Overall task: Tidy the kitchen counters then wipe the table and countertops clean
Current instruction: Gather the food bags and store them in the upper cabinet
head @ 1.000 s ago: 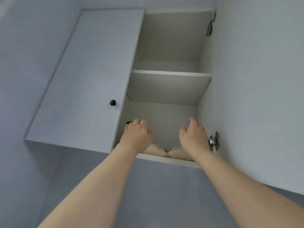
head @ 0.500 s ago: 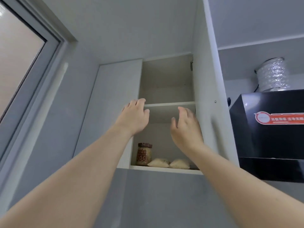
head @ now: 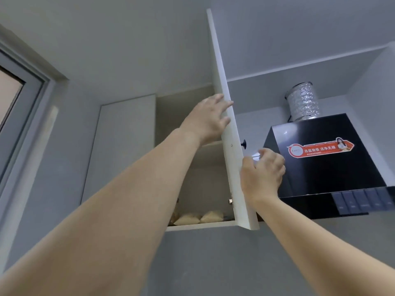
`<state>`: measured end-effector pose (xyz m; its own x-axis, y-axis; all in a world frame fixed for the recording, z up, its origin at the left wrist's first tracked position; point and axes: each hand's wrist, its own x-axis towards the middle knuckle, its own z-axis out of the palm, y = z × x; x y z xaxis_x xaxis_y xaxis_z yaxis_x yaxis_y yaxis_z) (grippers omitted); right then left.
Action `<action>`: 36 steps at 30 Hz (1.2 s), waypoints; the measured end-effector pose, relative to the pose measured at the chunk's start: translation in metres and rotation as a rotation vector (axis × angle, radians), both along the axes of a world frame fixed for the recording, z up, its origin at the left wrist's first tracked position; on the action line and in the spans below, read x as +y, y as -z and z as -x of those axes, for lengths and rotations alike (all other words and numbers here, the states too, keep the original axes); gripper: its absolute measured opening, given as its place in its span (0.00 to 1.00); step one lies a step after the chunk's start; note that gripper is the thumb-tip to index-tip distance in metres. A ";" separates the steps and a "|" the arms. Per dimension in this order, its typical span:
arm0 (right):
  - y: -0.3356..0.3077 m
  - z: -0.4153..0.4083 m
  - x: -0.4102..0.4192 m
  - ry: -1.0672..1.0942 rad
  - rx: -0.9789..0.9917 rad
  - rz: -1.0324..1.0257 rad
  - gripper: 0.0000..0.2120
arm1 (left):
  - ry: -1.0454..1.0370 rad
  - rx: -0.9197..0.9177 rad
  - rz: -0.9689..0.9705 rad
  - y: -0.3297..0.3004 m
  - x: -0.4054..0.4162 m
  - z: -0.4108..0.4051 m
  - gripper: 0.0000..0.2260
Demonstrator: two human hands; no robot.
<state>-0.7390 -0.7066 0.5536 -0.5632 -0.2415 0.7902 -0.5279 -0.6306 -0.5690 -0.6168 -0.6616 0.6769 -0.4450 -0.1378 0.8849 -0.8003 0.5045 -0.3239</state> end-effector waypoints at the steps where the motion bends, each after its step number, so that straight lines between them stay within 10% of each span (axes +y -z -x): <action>1: 0.001 0.004 -0.001 -0.111 -0.079 -0.128 0.21 | -0.030 -0.044 -0.006 0.004 -0.004 0.011 0.22; 12: 0.003 -0.025 -0.056 -0.764 0.023 -0.417 0.22 | -0.112 0.011 0.060 0.029 -0.059 -0.023 0.22; 27: -0.001 -0.096 -0.172 -0.184 0.517 -0.209 0.29 | -0.329 0.240 0.230 0.067 -0.143 -0.142 0.22; 36: 0.013 -0.106 -0.252 0.091 0.641 -0.155 0.29 | -0.218 0.363 -0.133 0.092 -0.203 -0.181 0.27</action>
<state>-0.6329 -0.9583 0.5407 -0.0170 -0.3531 0.9354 -0.8391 -0.5036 -0.2054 -0.4354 -0.8648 0.5848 -0.0569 -0.3173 0.9466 -0.9426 0.3296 0.0538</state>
